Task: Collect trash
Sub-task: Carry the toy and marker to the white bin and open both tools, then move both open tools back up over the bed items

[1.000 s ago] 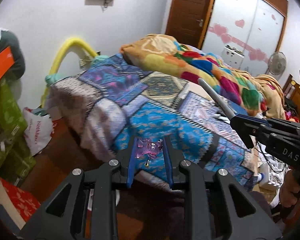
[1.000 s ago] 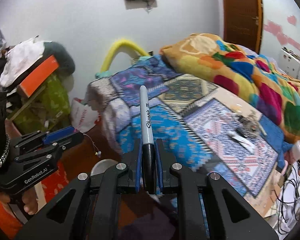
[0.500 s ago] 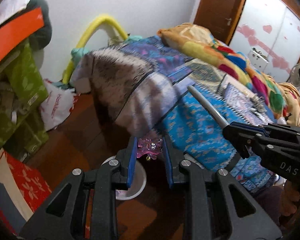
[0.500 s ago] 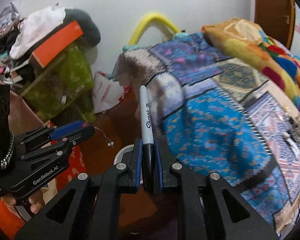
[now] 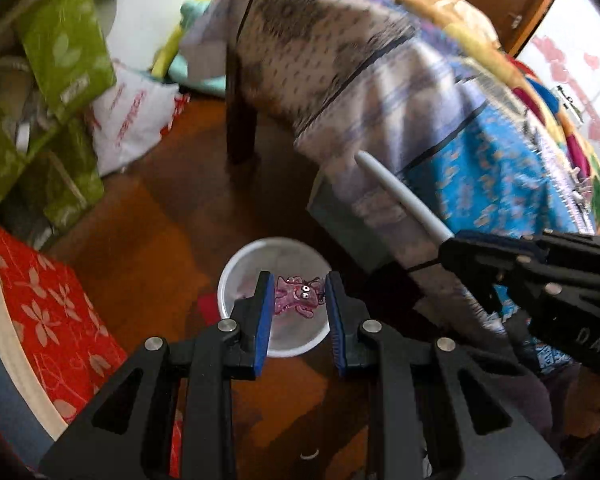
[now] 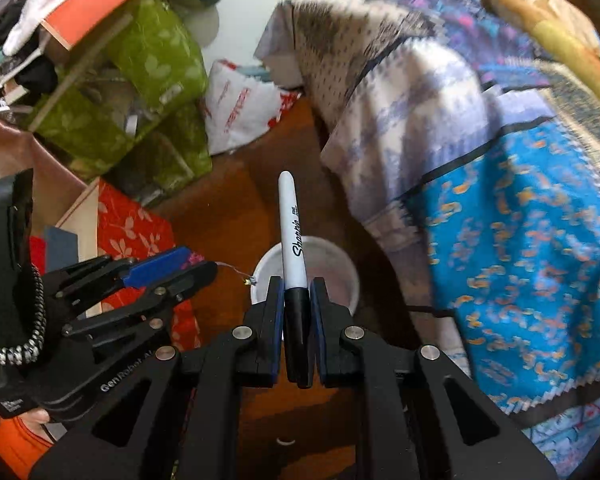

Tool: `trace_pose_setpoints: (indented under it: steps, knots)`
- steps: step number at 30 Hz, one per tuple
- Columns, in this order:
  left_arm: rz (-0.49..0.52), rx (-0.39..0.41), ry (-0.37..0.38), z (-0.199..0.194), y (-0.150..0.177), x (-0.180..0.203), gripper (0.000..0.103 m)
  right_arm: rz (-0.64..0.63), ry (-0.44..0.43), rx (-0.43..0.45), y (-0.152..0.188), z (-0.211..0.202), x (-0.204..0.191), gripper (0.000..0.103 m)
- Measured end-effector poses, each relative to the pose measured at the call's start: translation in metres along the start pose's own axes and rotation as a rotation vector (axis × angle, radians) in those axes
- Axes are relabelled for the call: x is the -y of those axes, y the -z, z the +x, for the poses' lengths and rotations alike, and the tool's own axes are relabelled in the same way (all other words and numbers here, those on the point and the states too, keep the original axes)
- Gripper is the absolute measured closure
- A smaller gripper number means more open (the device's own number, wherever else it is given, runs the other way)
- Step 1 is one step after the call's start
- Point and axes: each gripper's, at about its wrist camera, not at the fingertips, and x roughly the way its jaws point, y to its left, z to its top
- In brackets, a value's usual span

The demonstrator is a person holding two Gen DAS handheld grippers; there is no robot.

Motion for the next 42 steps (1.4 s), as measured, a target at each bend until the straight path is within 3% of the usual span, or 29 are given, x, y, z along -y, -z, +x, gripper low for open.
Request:
trace_pose_setpoints:
  steps: [7,11,19,32,42]
  knots:
    - [-0.026,-0.050,0.034,0.027,-0.004,-0.014,0.078,0.019,-0.063,-0.051,-0.013,0.031,0.003,0.088]
    - [-0.047,-0.076,0.044,0.035,-0.009,-0.017,0.068,0.044,-0.084,-0.059,-0.016,0.037,0.009,0.065]
    - [-0.040,-0.078,-0.001,0.031,-0.008,-0.018,0.067,0.008,-0.006,-0.036,-0.013,0.027,0.014,0.065]
    - [0.025,0.071,-0.016,-0.057,-0.013,0.014,0.067,-0.021,0.039,0.092,0.000,-0.039,0.006,0.065]
    - [0.116,0.218,-0.004,-0.136,-0.015,0.068,0.067,0.018,0.085,0.282,0.022,-0.129,0.011,0.065]
